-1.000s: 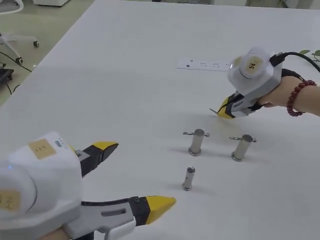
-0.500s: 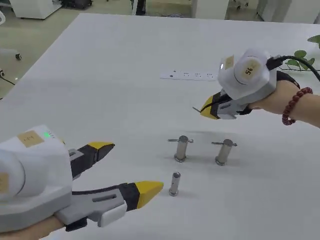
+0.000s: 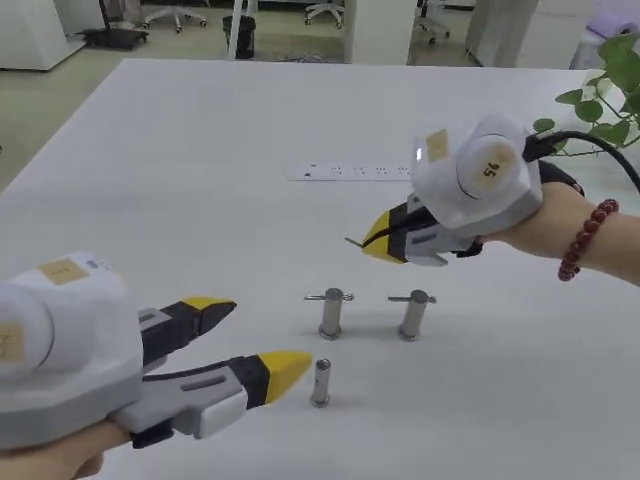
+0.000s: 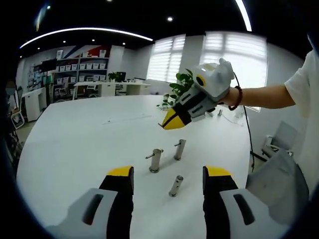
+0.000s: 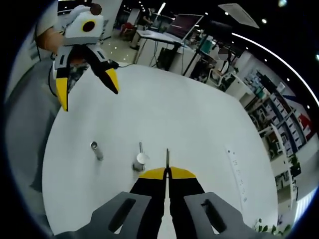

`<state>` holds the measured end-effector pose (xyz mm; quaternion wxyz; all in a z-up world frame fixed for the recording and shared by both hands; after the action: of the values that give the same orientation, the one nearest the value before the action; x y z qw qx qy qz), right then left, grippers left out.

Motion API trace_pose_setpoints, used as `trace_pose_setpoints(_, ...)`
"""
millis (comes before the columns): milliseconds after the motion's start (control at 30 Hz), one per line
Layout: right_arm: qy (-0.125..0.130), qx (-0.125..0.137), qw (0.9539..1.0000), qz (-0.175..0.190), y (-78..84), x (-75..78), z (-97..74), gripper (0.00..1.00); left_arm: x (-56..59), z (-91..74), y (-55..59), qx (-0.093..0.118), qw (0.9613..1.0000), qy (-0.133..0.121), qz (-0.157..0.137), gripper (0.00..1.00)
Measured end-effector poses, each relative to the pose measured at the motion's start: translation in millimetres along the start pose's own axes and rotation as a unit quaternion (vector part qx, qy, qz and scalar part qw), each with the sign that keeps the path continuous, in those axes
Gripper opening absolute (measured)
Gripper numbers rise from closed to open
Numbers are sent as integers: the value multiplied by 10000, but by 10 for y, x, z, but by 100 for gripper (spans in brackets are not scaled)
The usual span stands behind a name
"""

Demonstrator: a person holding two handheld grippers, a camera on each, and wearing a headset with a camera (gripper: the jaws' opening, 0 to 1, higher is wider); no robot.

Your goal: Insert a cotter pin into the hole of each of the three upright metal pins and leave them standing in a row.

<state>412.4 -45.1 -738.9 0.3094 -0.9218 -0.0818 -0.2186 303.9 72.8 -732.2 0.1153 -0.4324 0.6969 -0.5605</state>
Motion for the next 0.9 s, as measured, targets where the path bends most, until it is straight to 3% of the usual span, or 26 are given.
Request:
trace_pose_setpoints(367,31,195,9990,-410,-255,-287,-113,2,72,127,-80,-98,9993,183,-305,38)
trace_pose_setpoints(567,26,266,9977,-624,-365,-419,-157,2,120,180,-111,-114,9985,273,-450,35)
trace_pose_setpoints(900,37,288,9931,-1138,-484,-586,-197,2,189,252,-118,-217,9966,396,-694,26)
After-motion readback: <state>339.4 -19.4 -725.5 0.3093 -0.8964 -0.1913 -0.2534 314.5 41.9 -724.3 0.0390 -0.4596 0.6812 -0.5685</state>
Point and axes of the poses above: the centre of the closed fingertips' face, and the gripper's own axes: z roughly forward along the fingers, x roughly to its right, y roughly out of its underside, the point moved 3 cm from there along -z, roughly backward along the fingers, and after that the axes turned 8 degrees about -z, right-handed, at the moved point
